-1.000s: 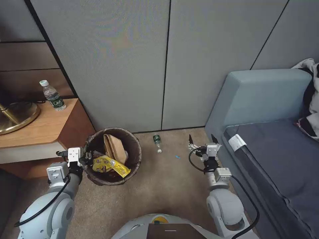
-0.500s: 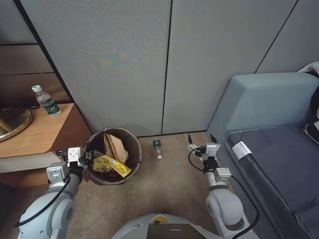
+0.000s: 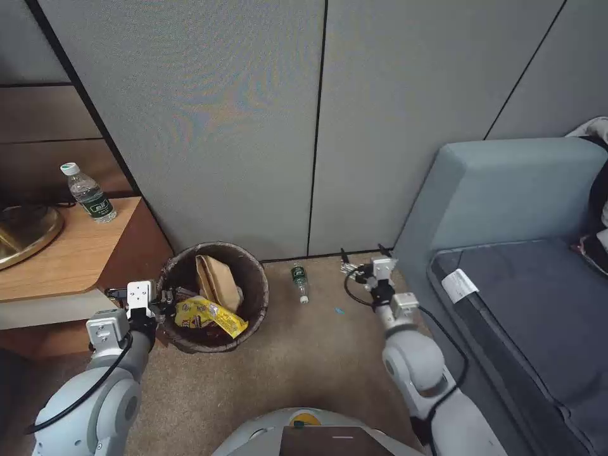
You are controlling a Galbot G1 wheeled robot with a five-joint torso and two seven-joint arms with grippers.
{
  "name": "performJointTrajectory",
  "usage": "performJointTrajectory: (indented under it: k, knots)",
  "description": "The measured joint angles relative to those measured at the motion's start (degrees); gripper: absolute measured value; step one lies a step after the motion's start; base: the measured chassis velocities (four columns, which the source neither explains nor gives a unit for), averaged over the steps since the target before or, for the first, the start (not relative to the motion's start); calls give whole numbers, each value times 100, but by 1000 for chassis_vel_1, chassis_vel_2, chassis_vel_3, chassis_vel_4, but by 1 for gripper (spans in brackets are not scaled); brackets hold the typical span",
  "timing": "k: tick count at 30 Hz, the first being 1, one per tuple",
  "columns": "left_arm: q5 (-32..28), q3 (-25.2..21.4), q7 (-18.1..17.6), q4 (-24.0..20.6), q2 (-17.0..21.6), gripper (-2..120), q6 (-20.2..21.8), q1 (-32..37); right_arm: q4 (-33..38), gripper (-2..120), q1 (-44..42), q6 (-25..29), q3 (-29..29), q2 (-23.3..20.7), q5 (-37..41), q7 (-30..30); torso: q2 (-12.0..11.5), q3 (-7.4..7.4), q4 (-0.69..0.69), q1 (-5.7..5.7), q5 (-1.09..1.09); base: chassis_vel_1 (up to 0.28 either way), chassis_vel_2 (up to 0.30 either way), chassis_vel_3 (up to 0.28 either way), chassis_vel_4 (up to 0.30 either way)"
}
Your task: Pick up the trash bin, then pick up the garbage from the floor and place it into the trash bin.
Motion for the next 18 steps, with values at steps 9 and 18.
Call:
performJointTrajectory:
  k: [9, 18]
  knots:
    - [-45, -129, -18, -34, -5, 3, -1, 65, -1054, 100, 894, -166, -684, -16, 209, -221, 0, 0, -1, 0, -2, 0, 0, 0, 0]
    - [-59, -161, -13, -73, -32, 3, -4, 119, -2060, 100, 1692, -708, -1058, 30, 759, -623, 0, 0, -1, 0, -1, 0, 0, 0, 0]
